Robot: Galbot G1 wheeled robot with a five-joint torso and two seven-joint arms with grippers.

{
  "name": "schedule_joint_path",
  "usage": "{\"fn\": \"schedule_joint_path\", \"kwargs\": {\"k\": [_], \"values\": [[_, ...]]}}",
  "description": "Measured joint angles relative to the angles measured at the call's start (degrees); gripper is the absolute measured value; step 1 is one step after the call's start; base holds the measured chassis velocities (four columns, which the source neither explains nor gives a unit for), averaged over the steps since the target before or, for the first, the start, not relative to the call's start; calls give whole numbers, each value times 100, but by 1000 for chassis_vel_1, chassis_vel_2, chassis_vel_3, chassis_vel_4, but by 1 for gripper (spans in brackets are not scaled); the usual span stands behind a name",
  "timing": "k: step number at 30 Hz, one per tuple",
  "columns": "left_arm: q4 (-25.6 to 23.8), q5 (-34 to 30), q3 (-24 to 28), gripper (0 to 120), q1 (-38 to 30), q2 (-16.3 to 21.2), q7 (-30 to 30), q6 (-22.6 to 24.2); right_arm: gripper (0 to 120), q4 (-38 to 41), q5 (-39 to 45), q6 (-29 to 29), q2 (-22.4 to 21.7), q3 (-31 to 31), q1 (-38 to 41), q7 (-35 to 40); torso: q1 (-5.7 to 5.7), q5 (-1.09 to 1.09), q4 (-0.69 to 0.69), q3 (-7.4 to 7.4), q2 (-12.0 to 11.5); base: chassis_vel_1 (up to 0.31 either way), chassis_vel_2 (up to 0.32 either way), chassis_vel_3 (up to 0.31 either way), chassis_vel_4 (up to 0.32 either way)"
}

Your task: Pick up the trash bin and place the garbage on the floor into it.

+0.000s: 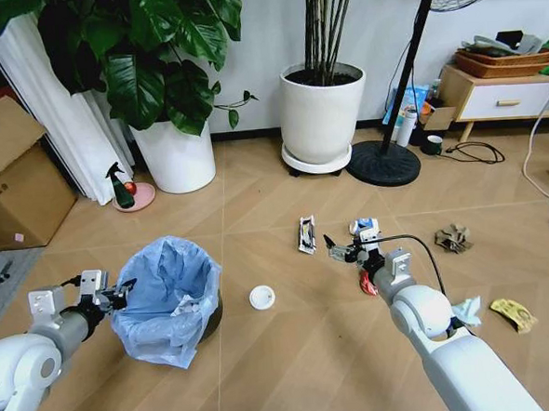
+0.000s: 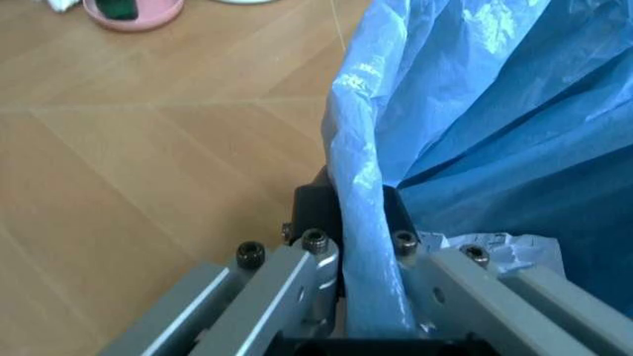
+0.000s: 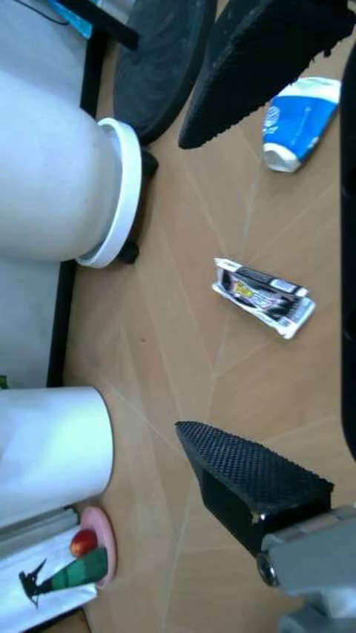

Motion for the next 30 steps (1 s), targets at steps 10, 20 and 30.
{"fn": "schedule_joint_path", "kwargs": {"k": [10, 20, 30], "values": [[147, 84, -91, 0, -68, -40, 15, -34, 100, -56, -54, 69, -68, -116, -18, -111, 1, -1, -2, 1, 0, -178, 181, 164, -179], [256, 158, -186, 0, -60, -36, 83, -46, 100, -947, 350, 266, -449, -1054, 500, -900, 0, 2, 0, -1, 1, -20, 28, 27, -15], [286, 121, -179, 0, -119, 9, 85, -43, 100, -2071, 466, 290, -566, -2242, 1341, -1828, 0, 0, -1, 0, 1, 6, -4, -9, 10]]}}
